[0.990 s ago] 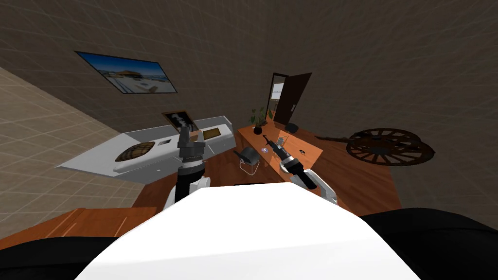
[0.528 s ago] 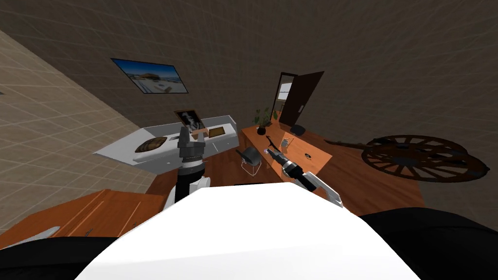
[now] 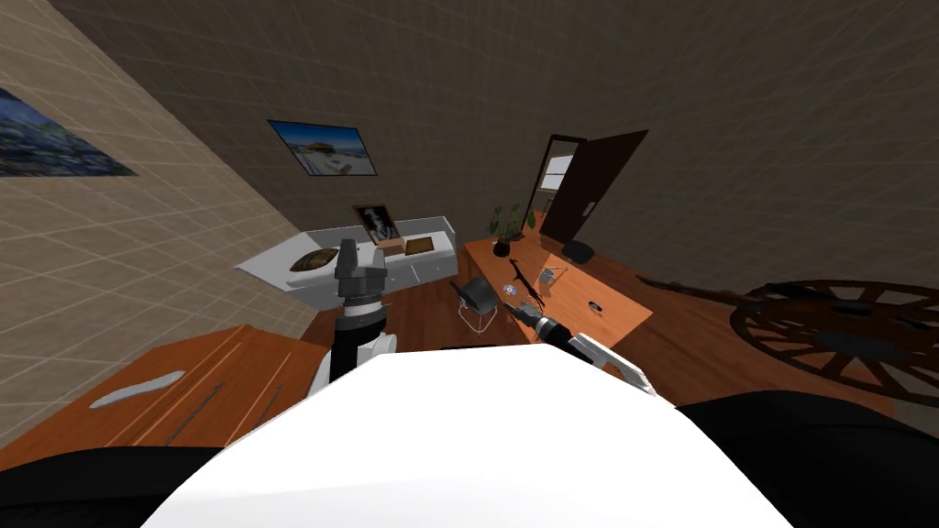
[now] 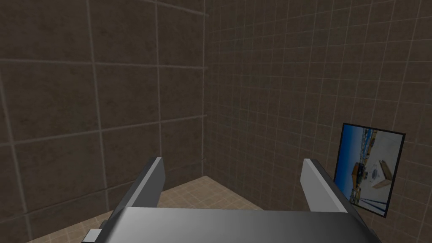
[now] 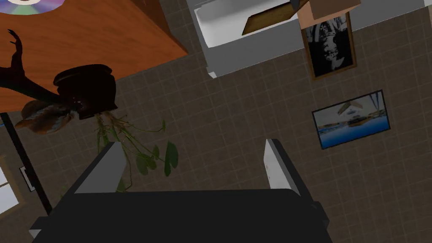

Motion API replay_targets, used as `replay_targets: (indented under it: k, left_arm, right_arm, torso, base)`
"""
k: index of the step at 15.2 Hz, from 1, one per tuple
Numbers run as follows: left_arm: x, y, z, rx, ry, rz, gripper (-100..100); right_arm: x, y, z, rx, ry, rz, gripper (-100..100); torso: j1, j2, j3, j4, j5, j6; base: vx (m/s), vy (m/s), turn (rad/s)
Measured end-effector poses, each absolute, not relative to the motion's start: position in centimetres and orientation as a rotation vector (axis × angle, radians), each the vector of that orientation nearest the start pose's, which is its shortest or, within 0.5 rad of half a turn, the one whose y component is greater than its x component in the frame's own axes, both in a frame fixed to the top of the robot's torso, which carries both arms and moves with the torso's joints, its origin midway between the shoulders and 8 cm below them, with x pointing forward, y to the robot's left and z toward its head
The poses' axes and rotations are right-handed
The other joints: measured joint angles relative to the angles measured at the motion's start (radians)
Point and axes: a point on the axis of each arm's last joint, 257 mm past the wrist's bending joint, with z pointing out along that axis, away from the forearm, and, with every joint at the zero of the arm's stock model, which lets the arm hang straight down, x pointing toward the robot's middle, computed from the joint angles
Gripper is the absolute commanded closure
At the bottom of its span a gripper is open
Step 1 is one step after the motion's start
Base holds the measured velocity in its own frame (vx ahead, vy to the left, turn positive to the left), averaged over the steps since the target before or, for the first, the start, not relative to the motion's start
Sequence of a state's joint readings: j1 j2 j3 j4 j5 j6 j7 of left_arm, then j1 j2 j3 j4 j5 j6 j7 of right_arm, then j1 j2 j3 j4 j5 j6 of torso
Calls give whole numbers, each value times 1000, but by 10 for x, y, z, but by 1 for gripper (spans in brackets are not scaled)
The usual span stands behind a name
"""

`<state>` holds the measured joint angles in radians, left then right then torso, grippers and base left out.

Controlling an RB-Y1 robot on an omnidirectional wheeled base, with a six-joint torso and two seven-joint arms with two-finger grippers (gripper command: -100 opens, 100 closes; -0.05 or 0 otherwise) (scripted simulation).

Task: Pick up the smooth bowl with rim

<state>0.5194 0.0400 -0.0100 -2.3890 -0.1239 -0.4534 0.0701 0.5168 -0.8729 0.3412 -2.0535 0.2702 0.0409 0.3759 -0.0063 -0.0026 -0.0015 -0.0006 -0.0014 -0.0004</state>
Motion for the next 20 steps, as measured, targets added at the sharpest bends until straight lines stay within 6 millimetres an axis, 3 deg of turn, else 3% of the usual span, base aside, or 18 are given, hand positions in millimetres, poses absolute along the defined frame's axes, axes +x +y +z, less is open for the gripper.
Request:
replay_targets:
  k: [5,10,12,15,20]
  left_arm:
    - [331,255,55,-546,669,-1299,0]
    - [331,255,55,-546,668,-1299,0]
    - [331,255,55,-546,668,-1299,0]
    - [331,255,55,-546,668,-1299,0]
    - [331,255,55,-546,668,-1299,0]
  right_arm:
    - [286,-276,-365,-180,2183,332,-100]
    - [243,-308,-406,-283,2325,214,-100]
    - [216,-324,-426,-339,2395,158,-100]
    - [179,-347,-446,-421,2483,83,-100]
    - [131,-378,-462,-531,2590,-16,-100]
  torso:
    - [0,-1,-1,0,0,0]
    - [2,-1,-1,0,0,0]
    - [2,-1,-1,0,1,0]
    - [2,-1,-1,0,1,0]
    - [5,-2,-1,0,1,1]
  base:
    - [26,-74,164]
    - [17,-47,140]
    - [19,-47,208]
    - [13,-45,136]
    - [17,-17,102]
